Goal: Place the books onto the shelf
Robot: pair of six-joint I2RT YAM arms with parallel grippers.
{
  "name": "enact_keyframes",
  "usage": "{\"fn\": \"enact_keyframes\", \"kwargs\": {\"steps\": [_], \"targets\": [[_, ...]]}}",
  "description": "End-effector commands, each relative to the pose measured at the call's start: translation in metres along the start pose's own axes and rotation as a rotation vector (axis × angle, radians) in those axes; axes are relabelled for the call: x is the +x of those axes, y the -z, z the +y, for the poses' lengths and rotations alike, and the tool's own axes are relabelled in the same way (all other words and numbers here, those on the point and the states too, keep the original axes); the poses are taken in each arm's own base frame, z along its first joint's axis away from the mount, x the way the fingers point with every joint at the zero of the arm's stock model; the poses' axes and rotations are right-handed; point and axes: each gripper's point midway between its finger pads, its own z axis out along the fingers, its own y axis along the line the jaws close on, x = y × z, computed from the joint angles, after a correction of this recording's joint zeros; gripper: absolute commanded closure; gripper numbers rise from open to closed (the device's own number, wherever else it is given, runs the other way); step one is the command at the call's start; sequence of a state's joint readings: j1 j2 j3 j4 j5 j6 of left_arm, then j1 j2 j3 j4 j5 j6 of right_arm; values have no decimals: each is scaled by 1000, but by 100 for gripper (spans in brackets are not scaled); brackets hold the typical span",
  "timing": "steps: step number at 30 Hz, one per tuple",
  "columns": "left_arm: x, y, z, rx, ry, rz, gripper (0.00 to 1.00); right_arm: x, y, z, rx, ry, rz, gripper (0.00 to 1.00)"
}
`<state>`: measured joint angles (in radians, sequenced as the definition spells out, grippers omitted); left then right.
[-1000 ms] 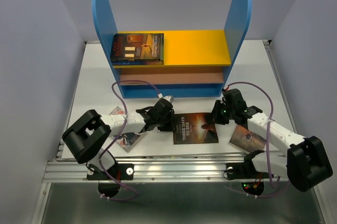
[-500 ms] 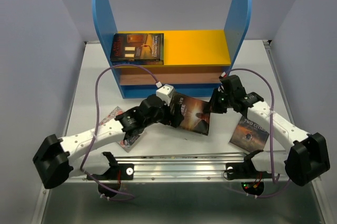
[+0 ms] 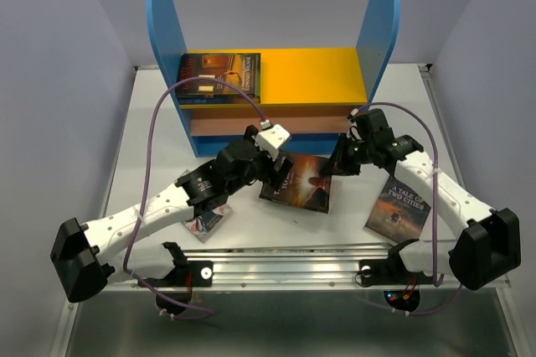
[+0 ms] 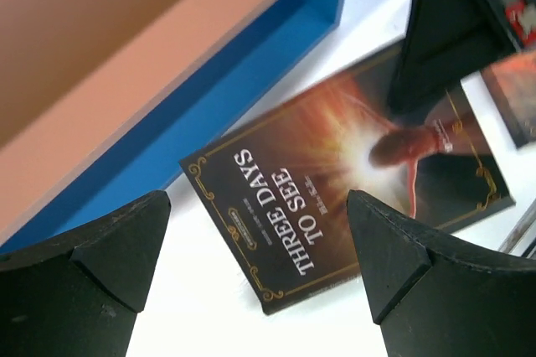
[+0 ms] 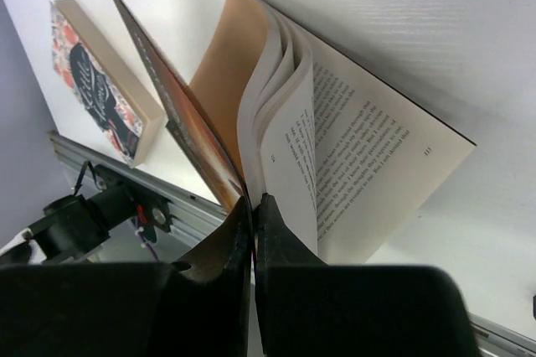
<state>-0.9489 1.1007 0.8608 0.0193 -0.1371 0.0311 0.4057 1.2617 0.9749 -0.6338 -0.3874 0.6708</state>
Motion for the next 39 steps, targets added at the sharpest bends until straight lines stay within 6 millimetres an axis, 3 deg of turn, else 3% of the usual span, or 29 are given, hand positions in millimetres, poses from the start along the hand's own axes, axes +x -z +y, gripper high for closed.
{"fn": "enact_keyframes", "kwargs": {"steps": [1,6,10,12,13,14,15,17,20,23,25,26,27,30,36,39], "targets": [[-25,6,-39,233,-165,-76,1,-13,24,28,-89,-14,-28,100],[-53,23,-93,423,-507,-216,1,-18,22,31,-113,-54,3,99],[-77,20,-109,474,-744,-315,1,-26,21,32,-116,-97,5,99],[-82,9,-116,515,-837,-264,1,-33,25,32,-119,-141,-13,99],[-102,11,-118,516,-849,-283,1,-37,27,31,-119,-175,-23,99],[-99,7,-120,538,-893,-261,1,-39,29,30,-120,-191,-29,99],[-72,-1,-122,595,-939,-163,1,-40,30,31,-122,-199,-33,99],[-64,1,-129,665,-1010,-151,1,-40,31,33,-123,-225,-34,99],[-43,3,-125,716,-1079,-90,1,-45,32,34,-125,-269,-43,99],[-38,8,-113,659,-1090,-88,1,-50,29,34,-113,-299,-47,99],[-19,17,-107,653,-1086,-87,1,-50,24,33,-106,-330,-26,99],[-16,19,-105,641,-1079,-96,1,-50,22,33,-107,-338,-19,99],[-25,25,-103,608,-1076,-148,1,-49,20,33,-109,-348,-9,99],[-9,27,-98,579,-1049,-165,1,-50,20,33,-105,-383,-13,99],[29,9,-91,539,-987,-111,1,-51,25,37,-117,-451,-32,99],[31,-6,-83,502,-927,-113,1,-47,25,40,-142,-496,-17,99]]}}
